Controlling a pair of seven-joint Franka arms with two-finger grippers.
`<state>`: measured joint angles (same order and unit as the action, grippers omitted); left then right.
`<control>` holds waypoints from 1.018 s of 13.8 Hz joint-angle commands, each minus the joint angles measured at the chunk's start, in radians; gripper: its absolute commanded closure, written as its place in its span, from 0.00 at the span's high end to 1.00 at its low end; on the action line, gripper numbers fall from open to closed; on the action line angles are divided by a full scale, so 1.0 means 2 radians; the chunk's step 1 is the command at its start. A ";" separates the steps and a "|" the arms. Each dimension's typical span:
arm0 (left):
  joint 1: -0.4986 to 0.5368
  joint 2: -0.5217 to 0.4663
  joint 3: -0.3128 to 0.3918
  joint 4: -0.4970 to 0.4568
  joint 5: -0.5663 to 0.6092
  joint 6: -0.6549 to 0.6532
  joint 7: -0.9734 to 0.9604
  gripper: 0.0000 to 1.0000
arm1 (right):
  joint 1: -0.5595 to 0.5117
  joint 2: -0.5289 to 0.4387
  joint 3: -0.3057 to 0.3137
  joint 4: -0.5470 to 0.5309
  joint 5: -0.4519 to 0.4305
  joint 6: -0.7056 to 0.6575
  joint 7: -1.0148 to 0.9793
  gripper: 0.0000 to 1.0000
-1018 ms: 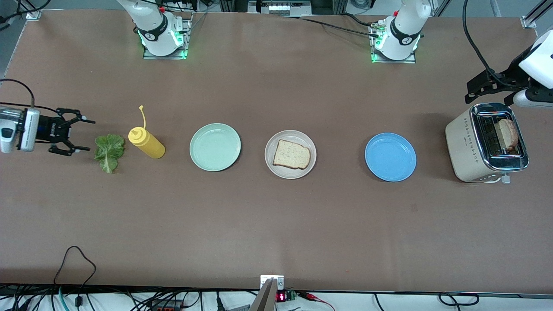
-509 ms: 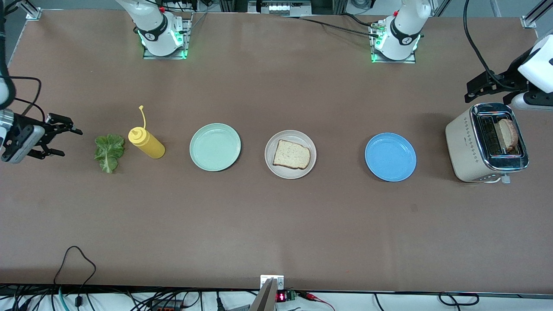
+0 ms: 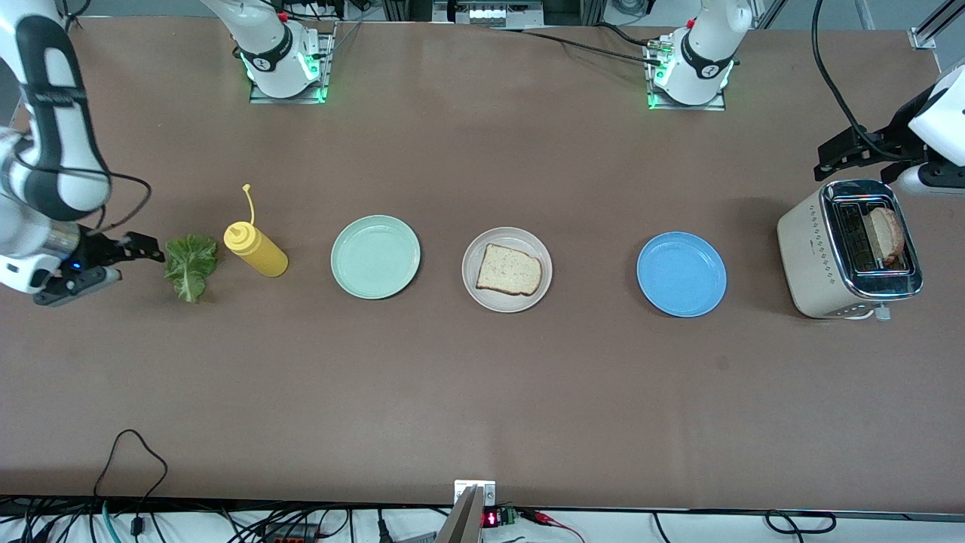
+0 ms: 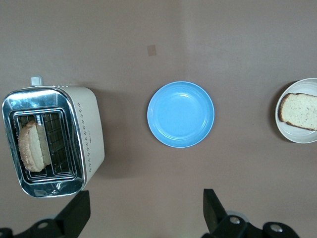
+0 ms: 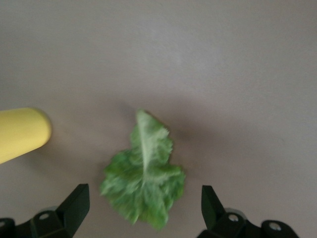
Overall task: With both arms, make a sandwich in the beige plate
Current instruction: 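Grasp the green lettuce leaf with the right gripper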
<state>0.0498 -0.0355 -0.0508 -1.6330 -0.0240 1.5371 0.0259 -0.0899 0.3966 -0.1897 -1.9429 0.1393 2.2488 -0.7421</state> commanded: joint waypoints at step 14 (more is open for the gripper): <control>0.000 0.006 -0.004 0.013 0.009 -0.012 0.002 1.00 | 0.030 0.076 0.000 0.000 -0.006 0.081 0.073 0.22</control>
<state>0.0495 -0.0330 -0.0534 -1.6327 -0.0240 1.5286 0.0259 -0.0324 0.5440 -0.1872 -1.9480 0.1393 2.4020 -0.6004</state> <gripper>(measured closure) 0.000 0.656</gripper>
